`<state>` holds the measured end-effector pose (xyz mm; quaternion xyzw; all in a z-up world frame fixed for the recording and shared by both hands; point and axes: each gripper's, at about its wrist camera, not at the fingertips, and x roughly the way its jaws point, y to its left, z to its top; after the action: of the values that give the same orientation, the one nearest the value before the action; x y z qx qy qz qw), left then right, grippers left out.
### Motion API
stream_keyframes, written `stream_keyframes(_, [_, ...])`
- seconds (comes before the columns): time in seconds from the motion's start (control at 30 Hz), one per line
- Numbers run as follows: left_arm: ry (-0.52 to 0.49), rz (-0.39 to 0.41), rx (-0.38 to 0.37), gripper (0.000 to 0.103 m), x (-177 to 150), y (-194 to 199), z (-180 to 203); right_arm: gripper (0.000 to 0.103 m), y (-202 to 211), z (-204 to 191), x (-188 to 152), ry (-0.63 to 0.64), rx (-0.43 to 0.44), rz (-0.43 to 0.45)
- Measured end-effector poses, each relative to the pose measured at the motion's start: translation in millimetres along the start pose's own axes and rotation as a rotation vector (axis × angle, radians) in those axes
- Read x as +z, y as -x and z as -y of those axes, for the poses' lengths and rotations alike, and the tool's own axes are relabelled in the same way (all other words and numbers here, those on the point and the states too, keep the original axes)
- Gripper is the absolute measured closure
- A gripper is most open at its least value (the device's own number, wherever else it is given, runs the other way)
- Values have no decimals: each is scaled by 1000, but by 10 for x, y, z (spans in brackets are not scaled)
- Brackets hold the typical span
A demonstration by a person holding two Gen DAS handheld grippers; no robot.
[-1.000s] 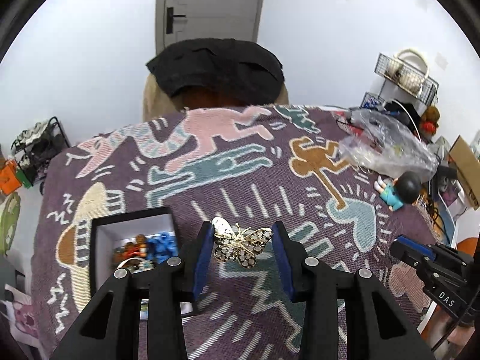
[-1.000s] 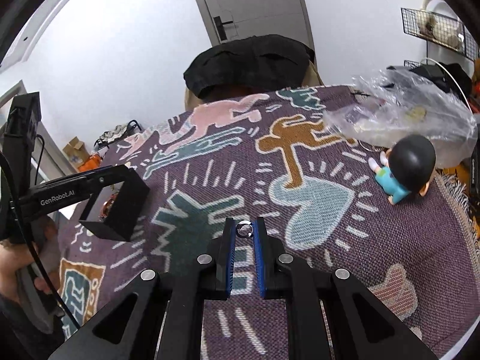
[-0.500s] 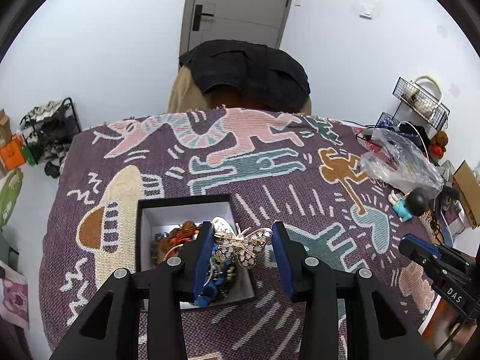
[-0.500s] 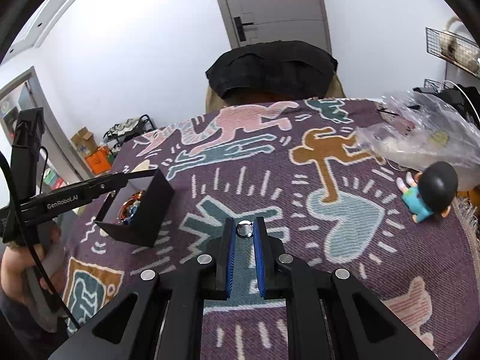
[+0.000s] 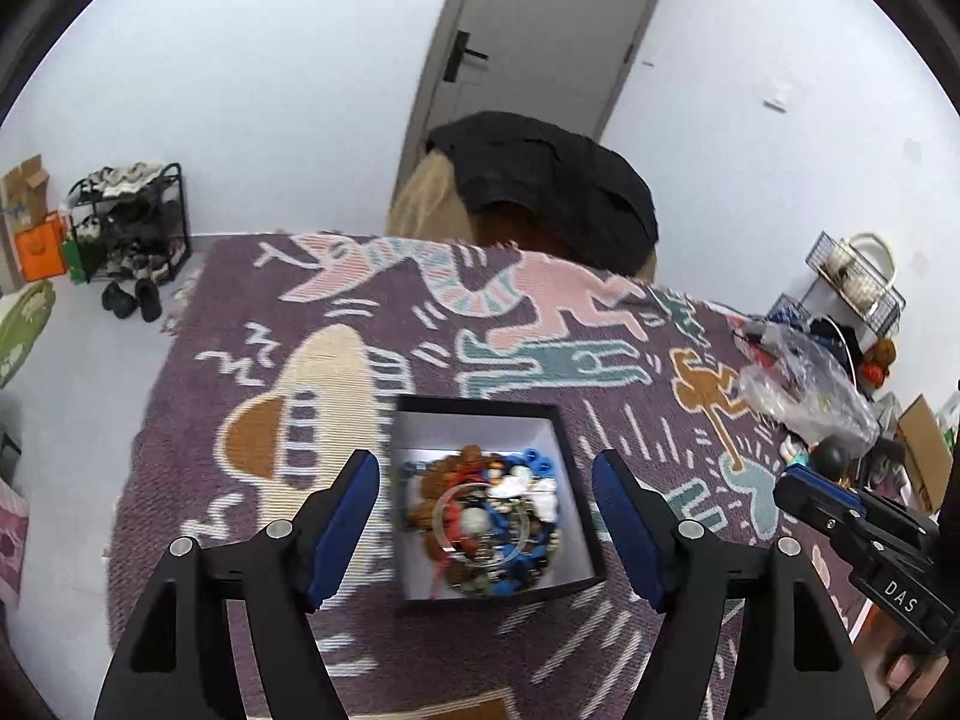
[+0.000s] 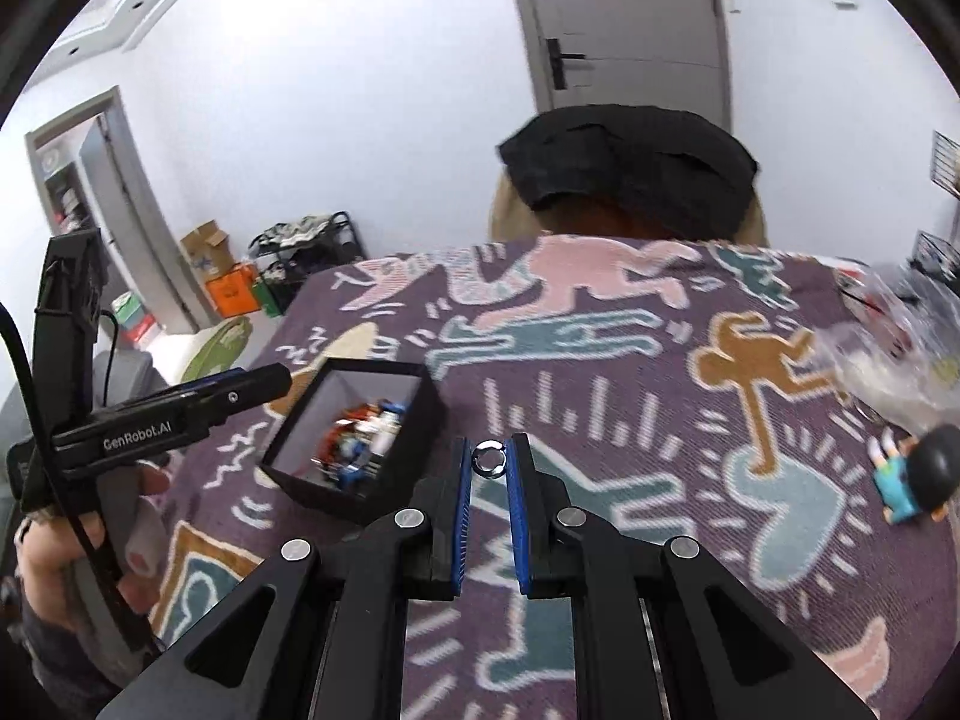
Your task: Organize jewelry
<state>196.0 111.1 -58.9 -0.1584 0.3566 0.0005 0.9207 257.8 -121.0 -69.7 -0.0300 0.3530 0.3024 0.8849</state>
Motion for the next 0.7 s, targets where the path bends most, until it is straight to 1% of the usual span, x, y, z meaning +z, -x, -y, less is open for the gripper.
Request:
stream_keyframes(0.1, [23,11,11,29,-15,86,-158,90,-85,-186,59,33,22,0])
stream_keyframes(0.37, [86,26,32,29,-98,247,-528,90,-374,-552,156,75,96,-39])
stream_keyframes(0.63, [107,27,44,29,-146,262,-636,89,-601,-716,253,74,205,-68])
stream_keyframes(0.67, [108,27,43,29,-152,262,-640,81,-623,-725,258,71,218,-79])
stream_keyframes(0.7, [109,30,41,29,-161,268,-638,65,-639,-716,264,64,226,-86])
